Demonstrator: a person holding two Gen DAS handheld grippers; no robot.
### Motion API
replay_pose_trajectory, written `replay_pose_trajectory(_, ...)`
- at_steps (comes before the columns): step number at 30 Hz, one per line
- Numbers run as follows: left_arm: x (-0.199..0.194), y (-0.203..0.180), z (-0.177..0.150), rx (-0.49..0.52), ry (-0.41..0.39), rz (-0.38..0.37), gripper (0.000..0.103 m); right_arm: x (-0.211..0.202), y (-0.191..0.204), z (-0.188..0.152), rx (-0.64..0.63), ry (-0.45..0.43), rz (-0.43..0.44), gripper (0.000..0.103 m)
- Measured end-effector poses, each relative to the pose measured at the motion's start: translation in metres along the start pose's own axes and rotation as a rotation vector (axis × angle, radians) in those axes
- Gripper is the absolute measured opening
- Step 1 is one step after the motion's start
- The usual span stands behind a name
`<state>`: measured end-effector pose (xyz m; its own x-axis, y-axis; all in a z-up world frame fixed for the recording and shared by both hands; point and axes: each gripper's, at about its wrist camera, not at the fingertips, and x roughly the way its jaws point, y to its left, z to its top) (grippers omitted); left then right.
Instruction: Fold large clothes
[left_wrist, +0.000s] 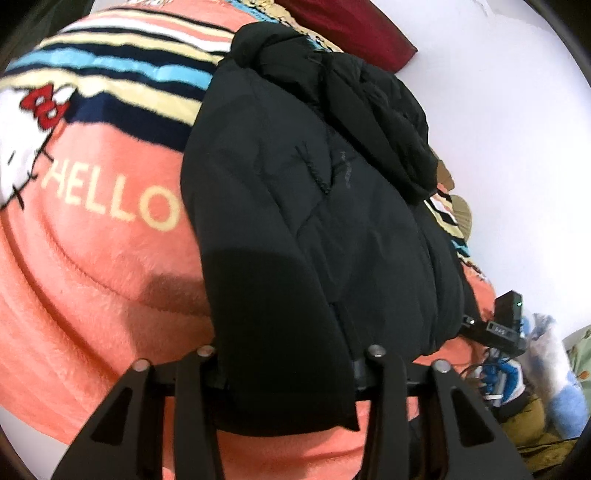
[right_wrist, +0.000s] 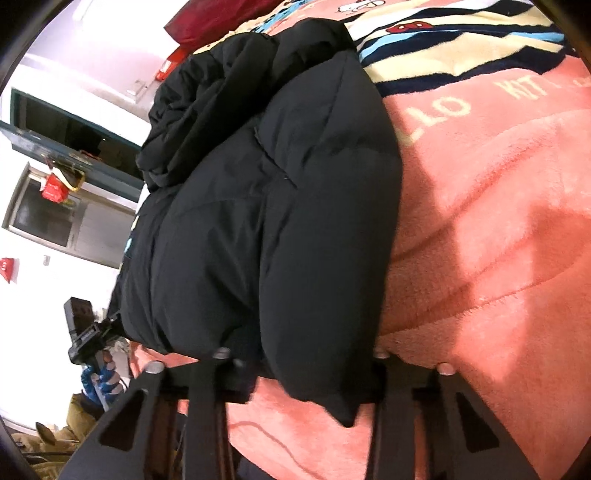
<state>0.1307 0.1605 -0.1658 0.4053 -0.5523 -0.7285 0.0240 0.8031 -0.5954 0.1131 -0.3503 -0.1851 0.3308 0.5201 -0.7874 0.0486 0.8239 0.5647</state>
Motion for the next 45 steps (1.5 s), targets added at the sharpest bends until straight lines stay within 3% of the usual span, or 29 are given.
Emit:
replay_pose_trajectory(4,-0.017,-0.019,0.005,0.04,-0.046,-0.018,0.018,-0.012,0.011,-0.001,-0.043,-0.034,-0.016,0.021)
replay_pose_trajectory(13,-0.048,-0.051,0.033,0.069,-0.145,-0.091,0.015,-0.047,0.043,0.024,-0.086,-0.129,0.087,0.018)
replay_pose_trajectory(26,-0.079,-0.057,0.119,-0.041,-0.274,-0.212,0.015,-0.094,0.037,0.104,0.085,-0.329,0.329,0.018)
replay_pose_trajectory(37,-0.076,-0.064,0.187,-0.071,-0.298,-0.186,0.015,-0.093,0.057,0.18,0.127,-0.376,0.363,0.018)
replay_pose_trajectory(45,-0.037,-0.071,0.266,-0.085,-0.311,-0.1,0.017,-0.068,0.068,0.257,0.14,-0.439,0.239,0.019)
